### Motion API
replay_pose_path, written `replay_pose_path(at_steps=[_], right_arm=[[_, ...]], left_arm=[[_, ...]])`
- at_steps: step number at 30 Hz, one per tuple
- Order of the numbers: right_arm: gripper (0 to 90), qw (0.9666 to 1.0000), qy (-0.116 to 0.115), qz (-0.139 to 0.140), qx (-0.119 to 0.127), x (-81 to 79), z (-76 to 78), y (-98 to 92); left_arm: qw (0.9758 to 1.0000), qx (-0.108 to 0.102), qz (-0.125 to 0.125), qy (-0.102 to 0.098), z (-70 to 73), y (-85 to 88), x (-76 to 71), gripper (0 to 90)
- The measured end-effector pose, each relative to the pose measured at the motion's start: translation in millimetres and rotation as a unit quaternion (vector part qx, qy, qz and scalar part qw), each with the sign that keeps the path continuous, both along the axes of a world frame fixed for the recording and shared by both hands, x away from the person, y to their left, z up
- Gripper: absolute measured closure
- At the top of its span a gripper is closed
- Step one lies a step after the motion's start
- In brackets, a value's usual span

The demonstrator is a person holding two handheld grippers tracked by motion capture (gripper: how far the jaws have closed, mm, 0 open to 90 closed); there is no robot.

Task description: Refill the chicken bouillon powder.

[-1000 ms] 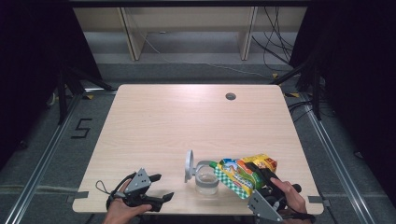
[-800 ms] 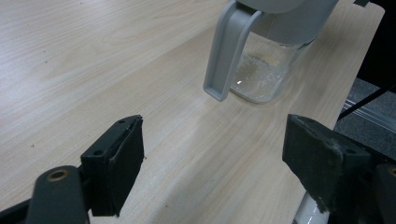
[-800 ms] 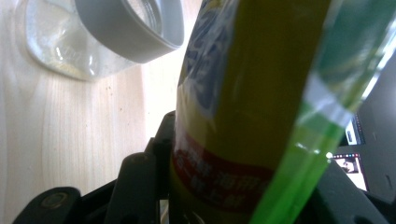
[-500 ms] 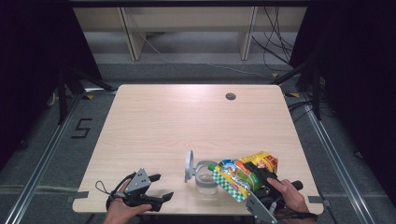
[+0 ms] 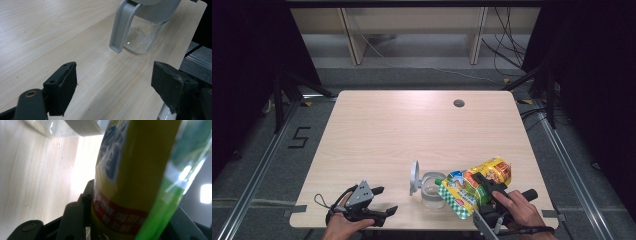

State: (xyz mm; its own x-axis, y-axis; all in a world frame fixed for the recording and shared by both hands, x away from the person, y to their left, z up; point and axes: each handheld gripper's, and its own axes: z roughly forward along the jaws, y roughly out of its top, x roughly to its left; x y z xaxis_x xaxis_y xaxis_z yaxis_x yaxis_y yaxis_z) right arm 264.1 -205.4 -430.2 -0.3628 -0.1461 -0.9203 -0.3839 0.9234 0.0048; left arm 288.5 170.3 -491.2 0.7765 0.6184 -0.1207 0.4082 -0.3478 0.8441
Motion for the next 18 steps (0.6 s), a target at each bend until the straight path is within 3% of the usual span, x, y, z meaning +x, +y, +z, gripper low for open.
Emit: replay_pose_path(at_steps=[2, 4, 7, 8, 9, 12, 14, 16, 18], right_arm=[[57.7, 0.9997, -0.013, 0.010, -0.020, 1.2, 1.8, 1.8], [57.7, 0.9998, -0.013, 0.006, -0.017, 1.4, 0.9, 2.2], [57.8, 0.9990, -0.027, 0.013, -0.033, 2.2, 2.9, 4.2], [57.8, 0.9993, -0.022, 0.004, -0.028, 1.2, 1.5, 4.0], [57.8, 0.9985, -0.033, 0.012, -0.042, 1.6, 3.8, 5.4], [58.4, 0.9988, -0.029, 0.001, -0.040, 0.6, 2.0, 5.0], [58.7, 0.9970, -0.043, 0.014, -0.063, 1.4, 4.5, 6.9], [58.7, 0.9965, -0.046, 0.019, -0.067, 1.8, 4.4, 7.2], [58.8, 0.9972, -0.038, 0.003, -0.064, 0.1, 1.9, 6.6]], left_arm=[[1.0000, 0.000, 0.001, 0.000, 0.1, 0.0, -0.2, 20.2], [1.0000, 0.002, 0.000, 0.001, 0.3, 0.1, -0.2, 20.2], [1.0000, 0.004, -0.001, 0.001, 0.4, 0.1, -0.1, 20.2], [1.0000, 0.004, -0.001, 0.001, 0.4, 0.1, -0.2, 20.2], [1.0000, 0.007, -0.001, 0.000, 0.5, 0.4, 0.0, 20.2], [1.0000, 0.005, 0.000, -0.001, 0.8, 0.2, -0.4, 20.2], [1.0000, 0.005, 0.000, -0.001, 0.9, 0.2, -0.4, 20.2], [1.0000, 0.004, 0.000, -0.001, 0.8, 0.2, -0.4, 20.2], [1.0000, 0.006, -0.001, -0.001, 0.7, 0.2, -0.2, 20.2]])
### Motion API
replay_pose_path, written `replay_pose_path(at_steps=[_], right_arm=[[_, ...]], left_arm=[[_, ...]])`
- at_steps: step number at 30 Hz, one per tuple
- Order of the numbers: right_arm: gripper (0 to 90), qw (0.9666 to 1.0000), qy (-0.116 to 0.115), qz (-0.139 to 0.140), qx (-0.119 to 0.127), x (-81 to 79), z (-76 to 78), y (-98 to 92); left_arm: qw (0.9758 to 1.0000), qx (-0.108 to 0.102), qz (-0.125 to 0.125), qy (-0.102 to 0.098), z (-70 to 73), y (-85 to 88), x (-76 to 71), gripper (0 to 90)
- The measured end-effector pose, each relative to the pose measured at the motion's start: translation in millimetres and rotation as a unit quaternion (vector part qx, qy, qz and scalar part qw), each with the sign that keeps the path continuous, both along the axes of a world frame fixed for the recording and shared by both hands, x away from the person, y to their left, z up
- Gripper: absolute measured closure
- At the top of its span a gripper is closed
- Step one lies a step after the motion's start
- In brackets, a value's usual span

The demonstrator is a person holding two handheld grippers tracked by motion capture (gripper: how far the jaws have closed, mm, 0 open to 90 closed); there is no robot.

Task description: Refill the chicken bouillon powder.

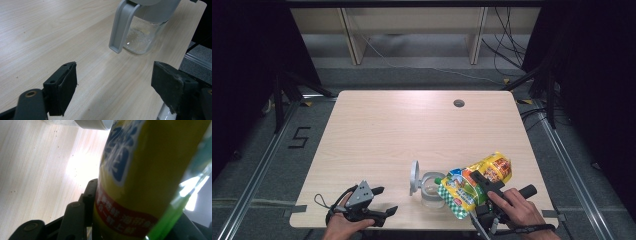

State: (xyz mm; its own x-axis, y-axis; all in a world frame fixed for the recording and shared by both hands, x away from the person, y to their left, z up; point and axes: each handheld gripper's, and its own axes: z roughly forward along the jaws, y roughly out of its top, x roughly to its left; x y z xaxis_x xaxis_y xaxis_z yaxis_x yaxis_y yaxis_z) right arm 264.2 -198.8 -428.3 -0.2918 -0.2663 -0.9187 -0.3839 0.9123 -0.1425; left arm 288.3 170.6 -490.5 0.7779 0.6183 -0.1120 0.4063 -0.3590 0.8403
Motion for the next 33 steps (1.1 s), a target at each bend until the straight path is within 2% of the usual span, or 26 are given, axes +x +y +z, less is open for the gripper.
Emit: replay_pose_path(at_steps=[3, 4, 6, 9, 10, 11, 13, 14, 15, 17, 18, 20, 22, 23, 25, 28, 32, 33], right_arm=[[58.8, 0.9997, -0.010, 0.009, -0.021, 0.7, 0.0, 1.9], [58.9, 0.9998, -0.009, -0.002, -0.020, -0.6, -1.3, 1.4], [58.8, 0.9997, -0.010, 0.001, -0.021, -0.2, -0.5, 2.0], [58.8, 0.9989, -0.022, 0.017, -0.038, 1.6, -0.2, 3.9], [58.8, 0.9992, -0.018, 0.005, -0.036, 0.5, -1.3, 3.4], [58.8, 0.9991, -0.019, 0.009, -0.037, 1.1, -0.7, 3.7], [58.9, 0.9989, -0.021, 0.009, -0.041, 1.4, 0.2, 4.3], [58.9, 0.9980, -0.029, 0.022, -0.052, 2.9, 1.9, 5.3], [58.9, 0.9976, -0.031, 0.026, -0.057, 3.5, 3.0, 6.3], [58.9, 0.9985, -0.030, 0.013, -0.044, 2.3, 1.7, 5.4], [58.9, 0.9980, -0.028, 0.014, -0.055, 2.6, 3.4, 6.4], [58.9, 0.9979, -0.027, 0.011, -0.058, 3.1, 3.4, 6.8], [58.9, 0.9971, -0.034, 0.021, -0.065, 4.4, 5.5, 8.0], [58.9, 0.9957, -0.041, 0.029, -0.078, 5.0, 8.0, 9.3], [59.0, 0.9961, -0.039, 0.015, -0.077, 3.2, 8.2, 9.0], [59.3, 0.9946, -0.049, 0.020, -0.089, 3.3, 11.1, 10.9], [59.5, 0.9940, -0.054, 0.016, -0.094, 2.0, 11.7, 12.4], [59.8, 0.9929, -0.057, 0.029, -0.100, 4.3, 12.3, 11.8]], left_arm=[[1.0000, -0.002, 0.000, 0.002, 0.0, -0.5, -0.4, 20.2], [1.0000, -0.002, 0.000, 0.002, 0.0, -0.5, -0.5, 20.2], [1.0000, -0.003, 0.000, 0.002, 0.0, -0.5, -0.5, 20.2], [1.0000, -0.004, 0.000, 0.002, -0.6, -0.8, -0.4, 20.2], [1.0000, 0.000, -0.001, -0.001, -0.4, -0.3, 0.0, 20.2], [1.0000, -0.009, 0.001, 0.001, -0.7, -1.5, -0.6, 20.2], [0.9999, -0.010, 0.002, 0.001, -0.8, -1.8, -0.7, 20.2], [1.0000, -0.009, 0.003, 0.001, -0.7, -1.8, -0.9, 20.2], [1.0000, 0.003, -0.001, -0.002, -0.3, -0.1, 0.0, 20.2], [1.0000, 0.001, -0.001, -0.001, -0.4, -0.4, -0.1, 20.2], [1.0000, 0.000, -0.001, -0.001, -0.5, -0.5, -0.1, 20.2], [1.0000, 0.001, -0.002, -0.001, -0.7, -0.6, 0.0, 20.2], [1.0000, -0.003, 0.000, -0.002, -1.3, -1.1, -0.1, 20.2], [1.0000, -0.004, 0.002, 0.000, -1.4, -1.2, -0.2, 20.2], [1.0000, -0.004, 0.002, 0.000, -1.3, -1.0, -0.2, 20.2], [1.0000, -0.002, 0.000, -0.002, -1.1, -1.2, -0.3, 20.2], [1.0000, -0.001, 0.002, -0.004, -1.3, -1.2, -0.4, 20.2], [1.0000, 0.001, 0.000, -0.002, -0.8, -0.7, -0.3, 20.2]])
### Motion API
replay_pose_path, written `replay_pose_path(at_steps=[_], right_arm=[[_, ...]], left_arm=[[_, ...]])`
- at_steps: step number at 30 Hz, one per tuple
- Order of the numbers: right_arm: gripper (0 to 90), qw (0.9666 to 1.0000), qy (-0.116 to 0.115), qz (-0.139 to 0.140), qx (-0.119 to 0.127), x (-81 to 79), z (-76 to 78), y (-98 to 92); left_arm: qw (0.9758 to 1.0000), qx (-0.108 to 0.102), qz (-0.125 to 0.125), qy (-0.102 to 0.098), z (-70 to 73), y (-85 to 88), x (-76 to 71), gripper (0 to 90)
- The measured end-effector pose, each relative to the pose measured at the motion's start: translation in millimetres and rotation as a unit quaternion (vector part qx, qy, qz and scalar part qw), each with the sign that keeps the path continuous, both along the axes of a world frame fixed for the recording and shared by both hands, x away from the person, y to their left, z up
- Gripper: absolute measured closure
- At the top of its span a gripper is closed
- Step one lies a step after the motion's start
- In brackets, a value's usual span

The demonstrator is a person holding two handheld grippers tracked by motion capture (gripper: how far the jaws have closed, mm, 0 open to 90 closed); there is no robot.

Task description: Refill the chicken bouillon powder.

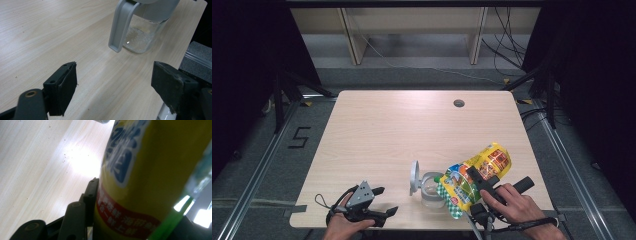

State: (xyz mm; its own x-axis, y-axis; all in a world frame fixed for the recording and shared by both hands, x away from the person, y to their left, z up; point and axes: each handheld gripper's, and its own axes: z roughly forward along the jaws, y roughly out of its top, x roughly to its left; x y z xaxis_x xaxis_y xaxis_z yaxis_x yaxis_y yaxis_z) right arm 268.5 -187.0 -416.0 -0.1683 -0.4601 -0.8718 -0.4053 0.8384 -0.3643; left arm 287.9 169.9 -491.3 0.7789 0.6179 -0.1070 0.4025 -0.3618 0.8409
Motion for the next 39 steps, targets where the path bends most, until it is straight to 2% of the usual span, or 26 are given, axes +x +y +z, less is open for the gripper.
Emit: replay_pose_path(at_steps=[1, 2, 3, 4, 5, 7, 9, 12, 13, 16, 22, 26, 27, 29, 35, 36, 37, 39], right_arm=[[60.4, 0.9999, -0.002, -0.007, 0.010, -2.4, -2.0, 0.7], [60.5, 0.9999, -0.002, -0.011, 0.004, -3.2, -1.4, 1.9], [60.6, 0.9997, -0.010, 0.001, -0.022, -1.9, 2.2, 2.9], [60.6, 0.9994, -0.013, 0.001, -0.032, -2.4, 3.7, 3.3], [60.6, 0.9999, -0.007, 0.000, -0.013, -2.6, 0.6, 3.2], [60.7, 0.9990, -0.016, 0.002, -0.043, -2.6, 3.5, 4.7], [60.7, 0.9998, -0.008, -0.002, -0.017, -3.0, -0.1, 3.8], [60.7, 0.9996, -0.011, -0.001, -0.027, -3.2, 1.3, 4.4], [60.8, 0.9980, -0.026, 0.004, -0.057, -3.5, 5.4, 5.5], [60.8, 0.9974, -0.026, 0.006, -0.067, -4.4, 6.9, 6.6], [60.8, 0.9968, -0.025, 0.004, -0.076, -5.1, 7.6, 7.9], [60.9, 0.9958, -0.023, 0.004, -0.089, -3.3, 6.8, 8.7], [60.8, 0.9944, -0.026, 0.011, -0.102, -2.3, 7.1, 9.7], [60.9, 0.9953, -0.024, 0.006, -0.094, -2.7, 5.2, 9.9], [61.3, 0.9947, -0.017, 0.007, -0.101, -1.6, 5.4, 11.7], [61.4, 0.9948, -0.022, 0.010, -0.099, -1.9, 5.2, 11.7], [61.5, 0.9927, -0.025, 0.020, -0.117, -0.8, 7.8, 12.8], [61.8, 0.9927, -0.027, 0.019, -0.116, -1.2, 8.3, 13.2]], left_arm=[[1.0000, -0.004, 0.001, 0.002, 0.0, -0.4, -0.4, 20.2], [1.0000, -0.004, 0.001, 0.002, 0.0, -0.4, -0.5, 20.2], [1.0000, -0.005, 0.001, 0.002, -0.1, -0.4, -0.6, 20.2], [1.0000, -0.005, 0.001, 0.003, -0.1, -0.3, -0.5, 20.2], [1.0000, 0.000, 0.000, 0.001, 0.0, 0.3, 0.0, 20.2], [1.0000, -0.001, 0.000, 0.001, 0.0, 0.2, 0.0, 20.2], [1.0000, -0.001, 0.000, 0.001, 0.0, 0.2, 0.0, 20.2], [1.0000, -0.002, 0.001, 0.000, -0.4, -0.1, 0.1, 20.2], [1.0000, -0.002, 0.001, 0.000, -0.4, -0.1, 0.1, 20.2], [1.0000, -0.002, 0.000, 0.001, 0.1, 0.3, 0.0, 20.2], [1.0000, -0.005, 0.001, 0.003, -0.2, -0.6, -0.6, 20.2], [1.0000, -0.002, 0.002, -0.001, -0.3, -0.1, -0.1, 20.2], [1.0000, -0.002, 0.001, -0.001, -0.4, -0.1, 0.0, 20.2], [1.0000, -0.002, 0.001, -0.001, -0.4, -0.2, 0.0, 20.2], [1.0000, -0.001, 0.001, -0.001, -0.4, -0.1, -0.1, 20.2], [1.0000, -0.006, 0.002, 0.000, -0.6, -0.6, -0.5, 20.2], [1.0000, -0.005, 0.000, 0.003, 0.0, -0.3, -0.6, 20.2], [1.0000, -0.004, 0.000, 0.003, -0.1, -0.3, -0.5, 20.2]])
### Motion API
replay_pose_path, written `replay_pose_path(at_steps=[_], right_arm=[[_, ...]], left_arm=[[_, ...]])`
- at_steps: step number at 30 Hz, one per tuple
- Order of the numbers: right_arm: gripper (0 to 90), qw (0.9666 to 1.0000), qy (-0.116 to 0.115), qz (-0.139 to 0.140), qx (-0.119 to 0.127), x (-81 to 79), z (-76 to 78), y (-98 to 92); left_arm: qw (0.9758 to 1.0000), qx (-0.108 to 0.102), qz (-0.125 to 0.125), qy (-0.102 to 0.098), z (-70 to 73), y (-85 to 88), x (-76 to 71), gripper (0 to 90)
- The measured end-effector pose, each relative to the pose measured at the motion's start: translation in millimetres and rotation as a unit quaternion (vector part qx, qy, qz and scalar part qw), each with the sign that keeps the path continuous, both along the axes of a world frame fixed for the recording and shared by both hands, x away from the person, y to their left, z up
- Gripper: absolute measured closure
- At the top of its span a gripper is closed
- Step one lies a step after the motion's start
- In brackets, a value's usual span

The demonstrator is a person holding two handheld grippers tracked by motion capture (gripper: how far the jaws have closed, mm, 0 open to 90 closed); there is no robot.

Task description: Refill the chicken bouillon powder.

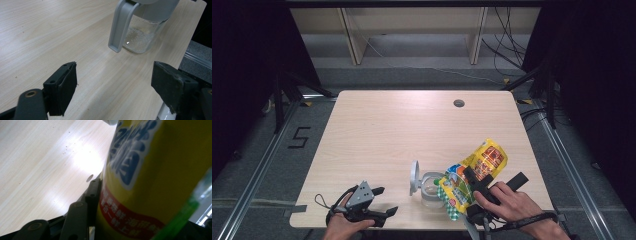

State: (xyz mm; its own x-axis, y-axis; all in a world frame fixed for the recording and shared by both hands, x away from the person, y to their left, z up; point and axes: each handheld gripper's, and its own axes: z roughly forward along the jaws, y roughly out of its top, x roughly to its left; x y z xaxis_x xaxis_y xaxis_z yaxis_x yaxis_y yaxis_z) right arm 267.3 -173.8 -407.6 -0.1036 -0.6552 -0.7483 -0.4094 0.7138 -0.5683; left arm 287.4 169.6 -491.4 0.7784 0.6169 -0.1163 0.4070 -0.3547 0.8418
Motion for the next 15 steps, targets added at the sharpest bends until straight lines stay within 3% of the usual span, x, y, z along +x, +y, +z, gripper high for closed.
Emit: replay_pose_path(at_steps=[1, 4, 13, 15], right_arm=[[61.9, 0.9995, -0.003, 0.020, -0.024, 1.5, 2.8, 3.5], [62.3, 0.9980, -0.011, 0.026, -0.057, 2.5, 7.1, 5.0], [62.8, 0.9985, -0.019, 0.014, -0.049, 1.4, 6.6, 3.9], [62.9, 0.9965, -0.029, 0.019, -0.075, 1.7, 9.7, 5.5]], left_arm=[[1.0000, 0.002, 0.001, -0.004, -0.5, 0.0, 0.3, 20.2], [1.0000, 0.001, 0.001, -0.004, -0.5, -0.3, 0.1, 20.2], [1.0000, 0.003, 0.003, -0.004, -0.5, -0.1, 0.0, 20.3], [1.0000, 0.002, 0.001, -0.003, -0.6, -0.2, 0.2, 20.3]])
